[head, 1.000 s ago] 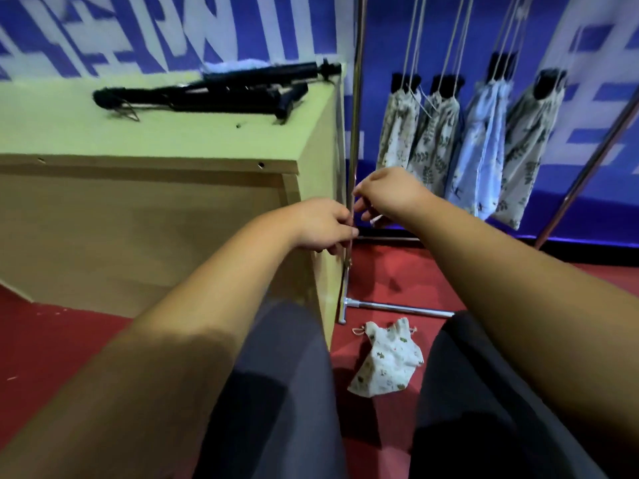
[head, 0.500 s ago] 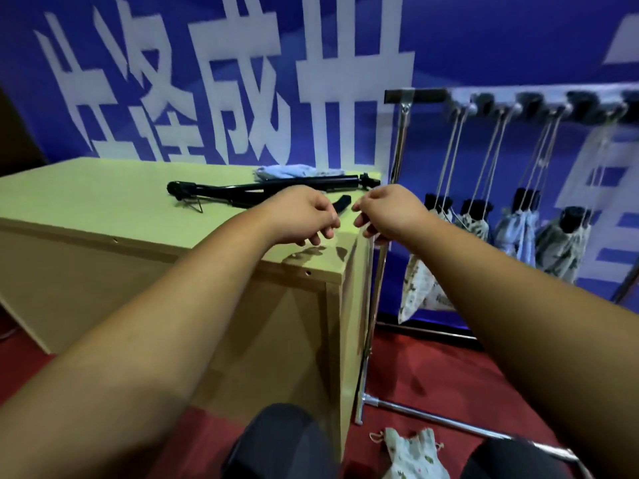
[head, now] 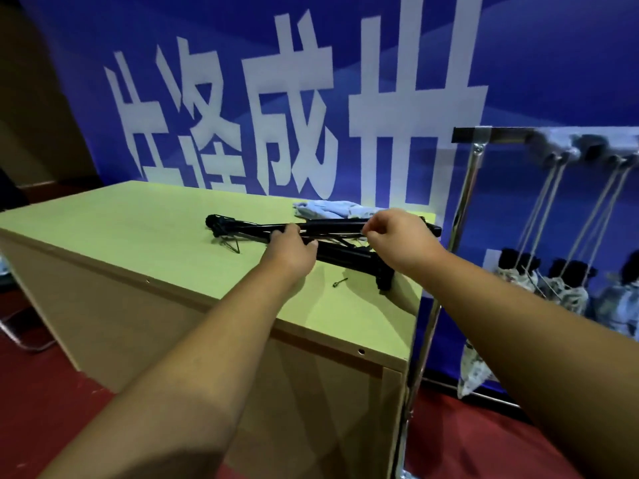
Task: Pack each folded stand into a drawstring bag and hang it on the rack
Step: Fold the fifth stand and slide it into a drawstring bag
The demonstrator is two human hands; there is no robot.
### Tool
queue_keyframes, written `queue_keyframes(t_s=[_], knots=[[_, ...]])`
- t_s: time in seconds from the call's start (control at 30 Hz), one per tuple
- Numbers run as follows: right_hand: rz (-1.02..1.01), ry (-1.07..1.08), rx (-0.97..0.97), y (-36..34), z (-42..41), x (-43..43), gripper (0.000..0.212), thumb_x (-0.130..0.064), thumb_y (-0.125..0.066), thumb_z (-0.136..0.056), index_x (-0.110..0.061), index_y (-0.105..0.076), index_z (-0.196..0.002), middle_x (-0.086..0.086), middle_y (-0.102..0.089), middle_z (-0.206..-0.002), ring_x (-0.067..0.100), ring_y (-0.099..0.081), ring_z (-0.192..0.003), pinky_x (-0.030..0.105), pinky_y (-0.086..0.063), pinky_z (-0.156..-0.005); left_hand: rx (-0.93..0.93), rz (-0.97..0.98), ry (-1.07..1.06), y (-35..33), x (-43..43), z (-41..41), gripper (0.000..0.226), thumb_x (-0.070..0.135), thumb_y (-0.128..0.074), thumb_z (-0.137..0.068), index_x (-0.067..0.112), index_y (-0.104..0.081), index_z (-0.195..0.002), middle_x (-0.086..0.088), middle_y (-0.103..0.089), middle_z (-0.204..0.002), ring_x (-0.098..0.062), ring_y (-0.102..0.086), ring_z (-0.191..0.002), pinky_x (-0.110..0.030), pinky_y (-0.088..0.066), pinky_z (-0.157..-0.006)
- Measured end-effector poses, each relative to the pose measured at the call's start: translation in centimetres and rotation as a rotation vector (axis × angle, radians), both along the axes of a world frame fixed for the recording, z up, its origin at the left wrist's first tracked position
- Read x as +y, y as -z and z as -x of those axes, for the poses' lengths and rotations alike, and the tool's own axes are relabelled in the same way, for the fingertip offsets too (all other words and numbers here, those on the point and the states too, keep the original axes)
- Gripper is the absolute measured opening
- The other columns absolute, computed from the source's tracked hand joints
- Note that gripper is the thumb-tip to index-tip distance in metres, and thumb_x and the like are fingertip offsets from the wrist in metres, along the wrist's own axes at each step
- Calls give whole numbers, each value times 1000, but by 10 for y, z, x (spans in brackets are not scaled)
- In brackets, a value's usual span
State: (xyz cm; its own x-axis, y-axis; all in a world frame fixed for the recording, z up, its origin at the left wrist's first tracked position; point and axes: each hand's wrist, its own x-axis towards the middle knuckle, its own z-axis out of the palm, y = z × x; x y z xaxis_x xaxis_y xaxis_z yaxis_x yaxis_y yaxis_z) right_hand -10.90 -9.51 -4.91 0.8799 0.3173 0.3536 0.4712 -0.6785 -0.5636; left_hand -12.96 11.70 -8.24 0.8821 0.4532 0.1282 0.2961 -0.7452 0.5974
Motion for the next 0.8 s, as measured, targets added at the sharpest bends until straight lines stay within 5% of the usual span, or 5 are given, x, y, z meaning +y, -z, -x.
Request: queue_keyframes(t_s=[0.13,0.27,0.43,0.63,0.8], knots=[[266,-12,-23,-11,-34,29,30,-14,-60,-99,-22,-72,-124,5,-60,-124,28,-62,-106,44,-57,-96,-58,22,37,30,22,-4,59,54,-53,-103,35,-43,-157,2,-59,-142,-26,-62,-122,-41,-51,-103],[397,4,120,-10,-68,51,58,-7,-62,-94,-27,-55,-149,8,-55,-141,33,-61,-112,49,-58,-98,-115,-61,32,41,25,-10,58,48,-56,-101,38,-43,-157,4,-57,-146,-24,-61,-124,-41,-52,-102],[545,22,179,-2,-110,71,82,-14,-60,-92,-39,-30,-164,12,-55,-151,43,-55,-131,60,-43,-113,-115,-61,44,45,33,-18,62,38,-57,-96,42,-41,-156,9,-56,-143,-20,-62,-120,-36,-51,-95],[753,122,9,3,-125,72,62,-25,-73,-96,-29,-49,-153,13,-48,-142,38,-45,-134,54,-47,-111,-72,-99,80,48,36,-22,70,41,-52,-92,46,-33,-160,11,-48,-157,-20,-58,-129,-40,-52,-99],[688,-9,28,6,-124,65,45,-16,-67,-98,-26,-46,-137,9,-60,-114,33,-62,-105,50,-54,-98,-52,-100,88,50,35,-22,74,44,-48,-90,50,-28,-161,11,-41,-164,-20,-53,-138,-45,-52,-104]])
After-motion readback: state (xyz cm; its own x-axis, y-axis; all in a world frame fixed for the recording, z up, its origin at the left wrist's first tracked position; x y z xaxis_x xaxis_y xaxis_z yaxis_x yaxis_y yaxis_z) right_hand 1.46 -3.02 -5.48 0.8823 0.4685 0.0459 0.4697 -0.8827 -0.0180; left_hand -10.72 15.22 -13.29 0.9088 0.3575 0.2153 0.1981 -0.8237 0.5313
